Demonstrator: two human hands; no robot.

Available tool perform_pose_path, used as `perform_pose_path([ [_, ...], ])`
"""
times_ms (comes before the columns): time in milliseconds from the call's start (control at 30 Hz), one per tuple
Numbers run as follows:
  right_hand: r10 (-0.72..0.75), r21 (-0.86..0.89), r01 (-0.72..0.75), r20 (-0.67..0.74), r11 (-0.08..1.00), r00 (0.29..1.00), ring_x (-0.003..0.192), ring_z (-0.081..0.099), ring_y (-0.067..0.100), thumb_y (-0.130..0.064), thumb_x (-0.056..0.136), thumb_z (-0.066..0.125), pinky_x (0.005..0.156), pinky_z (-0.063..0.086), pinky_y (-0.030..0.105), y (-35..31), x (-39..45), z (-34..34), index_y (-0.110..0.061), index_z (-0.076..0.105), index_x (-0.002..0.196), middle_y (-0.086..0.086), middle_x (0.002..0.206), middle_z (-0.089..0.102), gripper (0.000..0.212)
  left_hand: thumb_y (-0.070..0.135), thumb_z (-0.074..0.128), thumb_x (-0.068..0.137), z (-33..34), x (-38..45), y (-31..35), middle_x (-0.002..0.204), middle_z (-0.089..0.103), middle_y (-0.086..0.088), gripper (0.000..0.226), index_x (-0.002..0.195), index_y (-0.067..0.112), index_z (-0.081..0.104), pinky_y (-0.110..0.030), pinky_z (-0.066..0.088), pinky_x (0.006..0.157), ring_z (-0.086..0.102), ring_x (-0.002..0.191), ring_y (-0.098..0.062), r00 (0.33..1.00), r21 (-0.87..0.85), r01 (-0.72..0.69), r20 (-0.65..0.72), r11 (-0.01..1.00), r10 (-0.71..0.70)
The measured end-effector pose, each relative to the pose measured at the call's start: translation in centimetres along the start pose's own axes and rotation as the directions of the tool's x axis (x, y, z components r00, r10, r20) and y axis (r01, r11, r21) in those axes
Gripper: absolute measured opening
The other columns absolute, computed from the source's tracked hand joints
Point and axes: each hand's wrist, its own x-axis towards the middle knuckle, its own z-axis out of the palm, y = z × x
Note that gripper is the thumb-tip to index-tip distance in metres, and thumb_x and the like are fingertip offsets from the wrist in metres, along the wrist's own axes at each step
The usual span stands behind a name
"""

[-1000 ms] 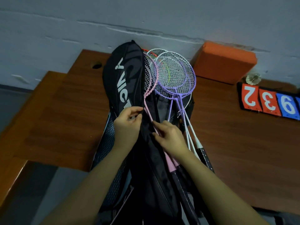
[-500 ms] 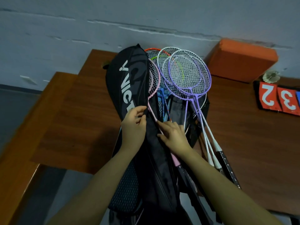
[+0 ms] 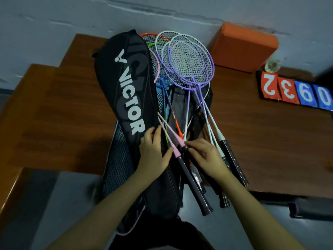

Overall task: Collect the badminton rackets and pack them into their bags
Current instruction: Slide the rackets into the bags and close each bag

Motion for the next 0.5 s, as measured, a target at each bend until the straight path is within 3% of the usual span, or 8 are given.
perform_pose_path([
  [133, -0.042, -0.121, 0.056, 0.112, 0.991, 0.993, 0.113, 0.053, 0.012, -0.049, 0.085, 0.054, 0.096, 0.044, 0.036, 0.5, -3.8, -1.2, -0.021, 0.058, 0.127, -0.002, 0.123, 0.055, 0.050, 0.035, 0.064, 0.082, 1.0, -4.9, 0.9, 0.135, 0.033, -0.012, 0.076, 0.144, 0.014, 0.025, -0.044, 0.031, 0.105, 0.034, 0.121, -0.029, 0.996, 0.024, 0.093, -0.013, 0.995, -0.093],
  [200, -0.072, -0.167, 0.101, 0.170, 0.981, 0.983, 0.122, 0.046, 0.012, -0.058, 0.080, 0.055, 0.101, 0.036, 0.033, 0.5, -5.6, -2.1, -0.028, 0.053, 0.131, -0.003, 0.134, 0.046, 0.059, 0.039, 0.062, 0.082, 1.6, -7.4, 1.6, 0.131, 0.036, -0.011, 0.074, 0.143, 0.014, 0.027, -0.042, 0.032, 0.103, 0.036, 0.118, -0.028, 0.994, 0.053, 0.095, -0.051, 0.994, -0.092],
  [400, -0.106, -0.283, 0.202, 0.322, 0.938, 0.941, 0.129, 0.032, 0.021, -0.073, 0.067, 0.059, 0.104, 0.017, 0.029, 1.1, -9.9, -4.0, -0.040, 0.032, 0.141, -0.006, 0.149, 0.021, 0.086, 0.043, 0.066, 0.079, 3.4, -12.4, 3.4, 0.125, 0.039, -0.015, 0.079, 0.141, 0.010, 0.029, -0.041, 0.034, 0.097, 0.038, 0.111, -0.031, 0.974, 0.121, 0.198, -0.137, 0.973, -0.181],
  [500, -0.130, -0.311, 0.253, 0.367, 0.916, 0.921, 0.132, 0.021, 0.015, -0.071, 0.064, 0.064, 0.105, 0.009, 0.027, 1.3, -11.2, -4.6, -0.038, 0.022, 0.145, -0.005, 0.152, 0.013, 0.097, 0.044, 0.067, 0.078, 3.8, -13.7, 3.9, 0.124, 0.039, -0.013, 0.082, 0.142, 0.011, 0.027, -0.039, 0.036, 0.097, 0.039, 0.111, -0.030, 0.965, 0.163, 0.244, -0.142, 0.956, -0.221],
])
